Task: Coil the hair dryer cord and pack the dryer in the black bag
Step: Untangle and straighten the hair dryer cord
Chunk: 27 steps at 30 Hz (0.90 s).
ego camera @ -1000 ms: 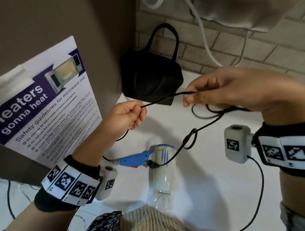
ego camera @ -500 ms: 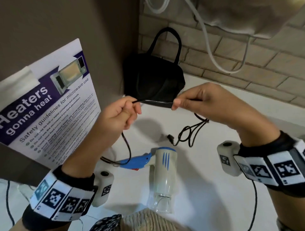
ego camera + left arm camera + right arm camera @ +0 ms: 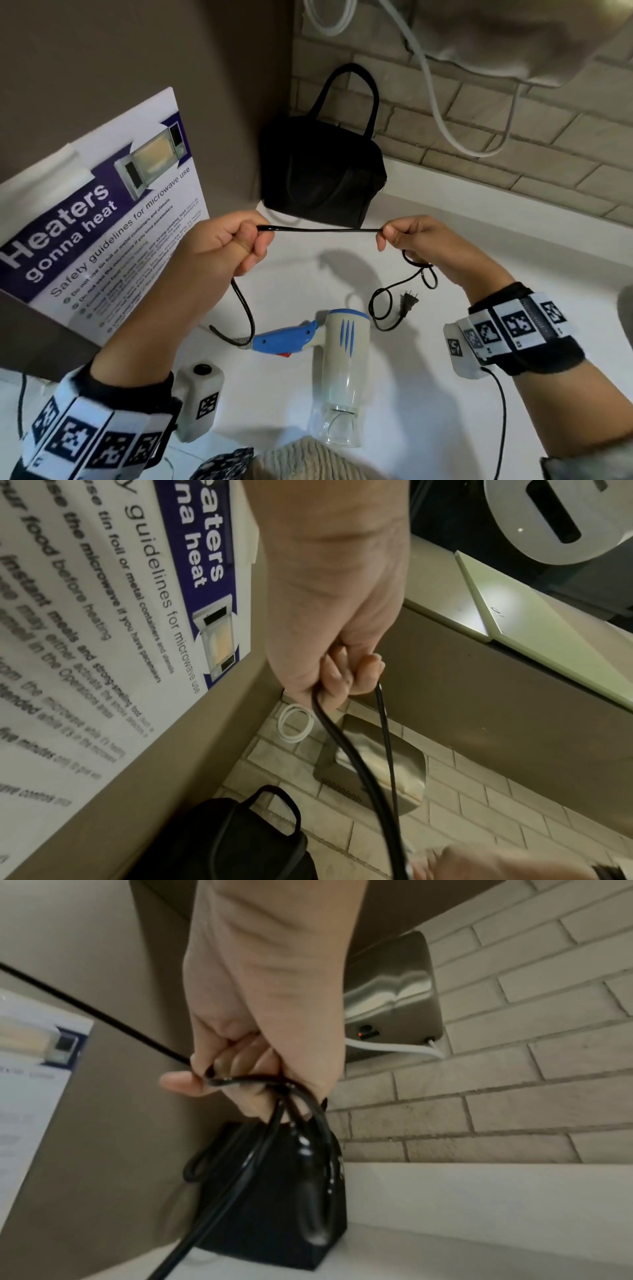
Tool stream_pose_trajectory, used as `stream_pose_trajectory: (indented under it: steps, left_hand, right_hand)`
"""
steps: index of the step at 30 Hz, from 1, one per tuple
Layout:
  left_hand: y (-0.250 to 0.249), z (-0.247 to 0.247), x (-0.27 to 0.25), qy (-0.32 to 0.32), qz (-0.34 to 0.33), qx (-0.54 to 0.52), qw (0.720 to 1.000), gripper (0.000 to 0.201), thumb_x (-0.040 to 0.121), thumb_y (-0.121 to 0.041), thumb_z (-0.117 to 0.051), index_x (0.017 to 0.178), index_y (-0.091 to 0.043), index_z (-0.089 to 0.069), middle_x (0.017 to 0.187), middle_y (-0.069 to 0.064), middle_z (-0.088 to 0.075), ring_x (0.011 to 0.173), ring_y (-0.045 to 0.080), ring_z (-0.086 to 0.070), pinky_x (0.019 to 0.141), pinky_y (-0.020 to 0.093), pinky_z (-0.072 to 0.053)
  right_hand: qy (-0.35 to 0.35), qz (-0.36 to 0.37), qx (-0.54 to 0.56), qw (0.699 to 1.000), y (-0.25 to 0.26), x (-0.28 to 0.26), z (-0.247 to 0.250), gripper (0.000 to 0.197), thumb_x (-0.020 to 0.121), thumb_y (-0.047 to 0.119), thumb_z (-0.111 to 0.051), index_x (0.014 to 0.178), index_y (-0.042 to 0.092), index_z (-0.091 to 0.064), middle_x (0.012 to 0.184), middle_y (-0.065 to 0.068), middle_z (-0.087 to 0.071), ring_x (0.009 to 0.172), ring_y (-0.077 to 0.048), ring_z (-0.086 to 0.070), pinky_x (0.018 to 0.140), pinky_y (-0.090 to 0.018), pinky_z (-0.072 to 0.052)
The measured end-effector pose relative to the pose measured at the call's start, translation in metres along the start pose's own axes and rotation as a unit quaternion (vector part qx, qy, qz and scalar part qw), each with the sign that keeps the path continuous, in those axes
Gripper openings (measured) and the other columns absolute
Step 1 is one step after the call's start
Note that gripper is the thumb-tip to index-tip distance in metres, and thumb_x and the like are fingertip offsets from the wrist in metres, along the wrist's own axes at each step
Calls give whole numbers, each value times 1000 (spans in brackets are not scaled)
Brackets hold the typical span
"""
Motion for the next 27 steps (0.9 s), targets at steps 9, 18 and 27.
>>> stream_pose_trajectory:
  steps: [9,18,27]
  left_hand:
    - [64,9,-5,15,109,159,981,29,84,-29,-33,74,-30,-61,62,-10,-60,66,11,-52,70,34,-43]
    - [47,-77,15,73,14,297,952,54,93,-42,-50,140,-23,-32,112,-5,-57,96,16,-59,89,36,-48]
    - [15,-112,41,74,-118,527,838,52,92,-51,-46,134,-22,-44,127,-3,-50,117,18,-46,94,29,-34]
  right_hand:
    - [-57,-79,-85,992,-37,11,-1,34,95,37,-50,70,26,-71,105,-37,-60,103,-50,-55,81,-36,-43]
    - [44,-69,-28,996,-5,-1,-29,43,99,44,-41,91,19,-75,73,4,-48,53,-8,-38,54,-18,-34]
    - [104,-61,165,979,10,-6,-50,84,78,73,-26,133,15,-52,87,-4,-56,71,-14,-46,68,-25,-42]
Point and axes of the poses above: each hand's wrist, its own x-axis towards the middle knuckle, its own z-axis out of the back of the hand, y = z × x, the point moved 9 cm from there along x, towards the middle knuckle
